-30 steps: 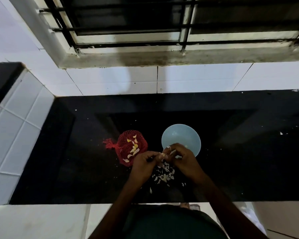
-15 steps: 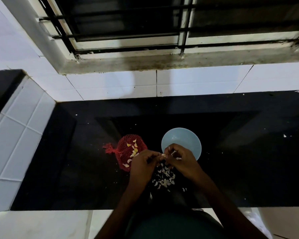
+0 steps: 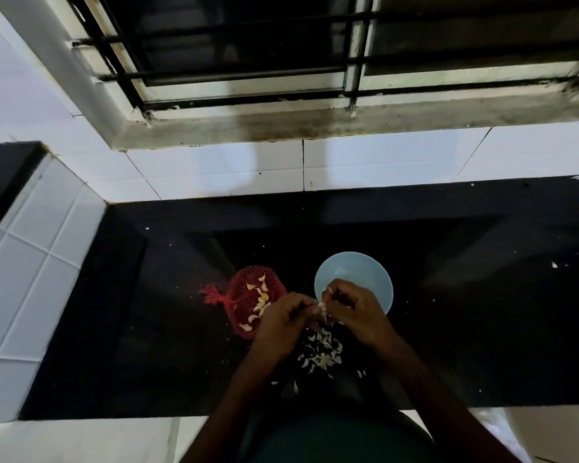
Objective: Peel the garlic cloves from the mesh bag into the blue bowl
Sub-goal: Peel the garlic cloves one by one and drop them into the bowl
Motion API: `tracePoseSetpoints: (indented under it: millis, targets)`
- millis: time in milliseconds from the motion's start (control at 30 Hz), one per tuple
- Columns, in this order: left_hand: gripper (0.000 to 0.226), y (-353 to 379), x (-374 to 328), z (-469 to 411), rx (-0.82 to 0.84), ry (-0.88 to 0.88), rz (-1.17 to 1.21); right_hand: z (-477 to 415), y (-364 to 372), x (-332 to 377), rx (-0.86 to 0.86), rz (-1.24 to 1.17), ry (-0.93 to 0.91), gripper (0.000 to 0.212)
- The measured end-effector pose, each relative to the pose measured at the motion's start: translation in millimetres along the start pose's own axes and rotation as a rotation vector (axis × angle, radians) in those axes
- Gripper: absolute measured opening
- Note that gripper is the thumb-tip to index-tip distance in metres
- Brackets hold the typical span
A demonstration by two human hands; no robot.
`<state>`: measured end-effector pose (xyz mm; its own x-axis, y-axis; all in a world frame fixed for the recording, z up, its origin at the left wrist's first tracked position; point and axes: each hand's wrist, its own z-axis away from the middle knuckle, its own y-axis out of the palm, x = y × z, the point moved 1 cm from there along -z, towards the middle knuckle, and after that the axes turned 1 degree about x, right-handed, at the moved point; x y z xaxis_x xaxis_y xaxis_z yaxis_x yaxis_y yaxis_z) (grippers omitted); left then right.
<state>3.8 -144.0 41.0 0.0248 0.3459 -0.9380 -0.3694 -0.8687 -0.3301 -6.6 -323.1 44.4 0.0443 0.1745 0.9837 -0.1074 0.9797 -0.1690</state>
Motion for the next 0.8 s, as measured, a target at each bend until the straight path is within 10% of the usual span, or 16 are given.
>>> tracePoseSetpoints:
  millis: [133,800]
  targets:
    - [0.018,3.1,-1.8,1.5,0.089,-0.063,0.213,4.1,-2.9,0.0,0.052,-0.239,0.053,0.008]
    - [0.014,-6.2,-22.4,-4.7,0.107,-0.087,0.357,-10.8,-20.7,22.7,0.217,0.235,-0.156,0.017]
